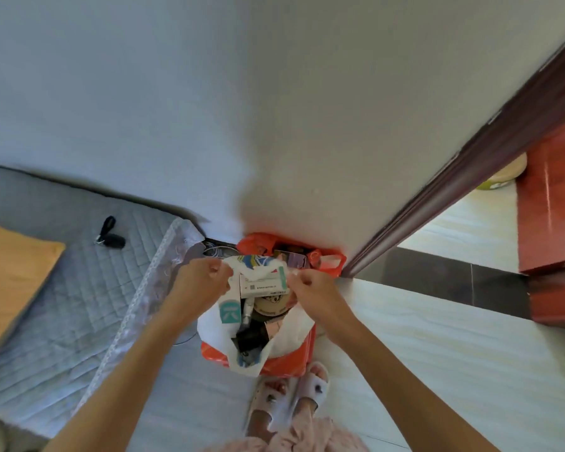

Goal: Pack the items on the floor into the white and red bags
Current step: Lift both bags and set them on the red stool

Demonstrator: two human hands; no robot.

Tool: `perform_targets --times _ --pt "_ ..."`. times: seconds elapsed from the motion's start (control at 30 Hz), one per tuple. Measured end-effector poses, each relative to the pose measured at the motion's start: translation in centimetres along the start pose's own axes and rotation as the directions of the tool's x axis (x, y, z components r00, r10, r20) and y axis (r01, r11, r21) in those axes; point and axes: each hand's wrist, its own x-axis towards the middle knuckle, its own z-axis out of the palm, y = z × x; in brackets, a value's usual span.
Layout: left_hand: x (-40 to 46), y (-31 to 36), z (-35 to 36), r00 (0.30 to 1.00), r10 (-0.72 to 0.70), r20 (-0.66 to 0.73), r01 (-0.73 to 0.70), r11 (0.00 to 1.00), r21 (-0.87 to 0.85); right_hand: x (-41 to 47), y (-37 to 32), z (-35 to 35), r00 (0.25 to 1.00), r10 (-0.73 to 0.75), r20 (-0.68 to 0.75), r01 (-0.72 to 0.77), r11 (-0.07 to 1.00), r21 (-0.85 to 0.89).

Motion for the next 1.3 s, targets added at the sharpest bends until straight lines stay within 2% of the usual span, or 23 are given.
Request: perform_targets --times 0.27,0.47,0.73,0.8,0.93,1.03,1.1,1.2,1.3 --pt "0.4 -1.4 3.8 0.964 0.199 0.174 -0.232 0.952 0.197 1.4 0.8 -0.3 0.996 -0.049 0.078 0.053 0.998 -0.041" --pt "2.7 -2.6 2.2 0.927 0.334 0.171 -0.368 0.897 0.245 1.9 2.8 0.6 1.0 0.013 -0.017 -0.013 1.0 -0.028" --pt "3.9 -4.2 1.9 0.914 0.304 0.269 -0.358 0.917 0.178 1.6 4.2 2.4 0.996 0.081 -0.046 -0.083 0.996 -0.024" --pt "3.5 -4.5 1.7 0.921 0.306 0.241 -0.351 0.92 0.173 1.3 4.2 2.5 0.997 0.068 -0.047 -0.067 0.998 0.012" --pt "3.7 -4.4 0.6 0.94 0.329 0.089 -0.34 0.923 0.181 1.4 4.1 1.8 0.993 0.083 -0.088 -0.074 0.992 0.105" --pt "5.9 -3.4 0.6 0.934 0.343 0.103 -0.354 0.928 0.117 3.2 4.7 0.3 0.981 0.136 -0.141 -0.113 0.98 0.163" --pt "8.7 -2.0 1.2 0.94 0.306 0.151 -0.318 0.946 0.064 5.7 6.0 -1.0 0.964 0.176 -0.201 -0.141 0.974 0.178" --pt "14.3 -0.2 4.3 0.928 0.174 0.33 -0.218 0.971 0.1 11.3 9.3 -2.9 0.926 0.248 -0.285 -0.196 0.96 0.2" --pt "20.9 -0.7 10.2 0.873 -0.065 0.483 0.019 0.995 0.1 18.9 14.3 -4.2 0.913 0.289 -0.289 -0.241 0.951 0.192"
